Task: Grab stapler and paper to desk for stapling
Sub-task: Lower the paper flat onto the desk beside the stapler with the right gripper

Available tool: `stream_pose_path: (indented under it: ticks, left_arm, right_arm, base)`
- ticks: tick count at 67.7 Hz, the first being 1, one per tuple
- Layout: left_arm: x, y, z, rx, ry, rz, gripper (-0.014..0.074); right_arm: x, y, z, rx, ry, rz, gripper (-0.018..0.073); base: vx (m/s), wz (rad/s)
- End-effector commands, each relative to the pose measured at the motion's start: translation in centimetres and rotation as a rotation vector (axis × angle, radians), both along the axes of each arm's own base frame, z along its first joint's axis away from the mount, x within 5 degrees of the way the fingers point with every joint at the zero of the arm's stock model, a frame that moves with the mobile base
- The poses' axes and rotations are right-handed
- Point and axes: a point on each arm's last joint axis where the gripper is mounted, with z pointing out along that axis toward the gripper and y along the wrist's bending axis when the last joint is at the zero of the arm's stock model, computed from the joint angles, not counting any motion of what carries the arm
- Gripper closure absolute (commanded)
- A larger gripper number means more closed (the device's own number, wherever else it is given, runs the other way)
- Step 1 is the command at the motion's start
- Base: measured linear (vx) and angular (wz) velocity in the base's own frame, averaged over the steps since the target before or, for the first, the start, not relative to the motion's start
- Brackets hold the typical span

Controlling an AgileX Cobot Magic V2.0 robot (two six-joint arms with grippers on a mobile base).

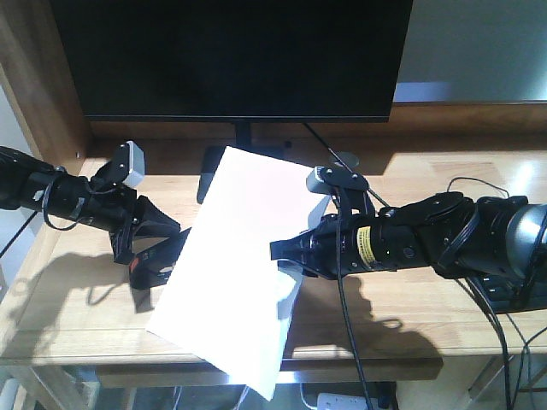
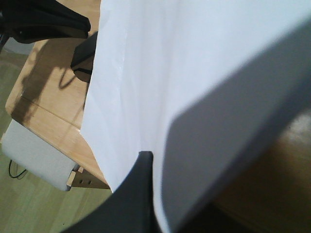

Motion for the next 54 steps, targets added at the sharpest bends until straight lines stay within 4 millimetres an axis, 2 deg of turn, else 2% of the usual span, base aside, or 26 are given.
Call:
stream_pose_path:
  ticks: [1, 17, 54]
  left_arm:
    - [0.1, -0.4, 3.5, -0.061, -0.065, 0.011, 0.0604]
    - [0.1, -0.4, 3.5, -0.061, -0.065, 0.011, 0.0604]
    - [0.1, -0.4, 3.5, -0.061, -0.065, 0.011, 0.0604]
  right_arm:
    - [0.0, -0.4, 1.5, -0.002, -0.059, -0.004, 0.0564]
    - [-1.2, -1.4, -0.5, -0.047, -0.003, -0.012, 0.0564]
    - [-0.7, -1.9, -0.7, -0.082, -0.027, -0.077, 0.0564]
  base:
    - [0.00, 0.00]
    - [0.00, 0.00]
    - [0.00, 0.00]
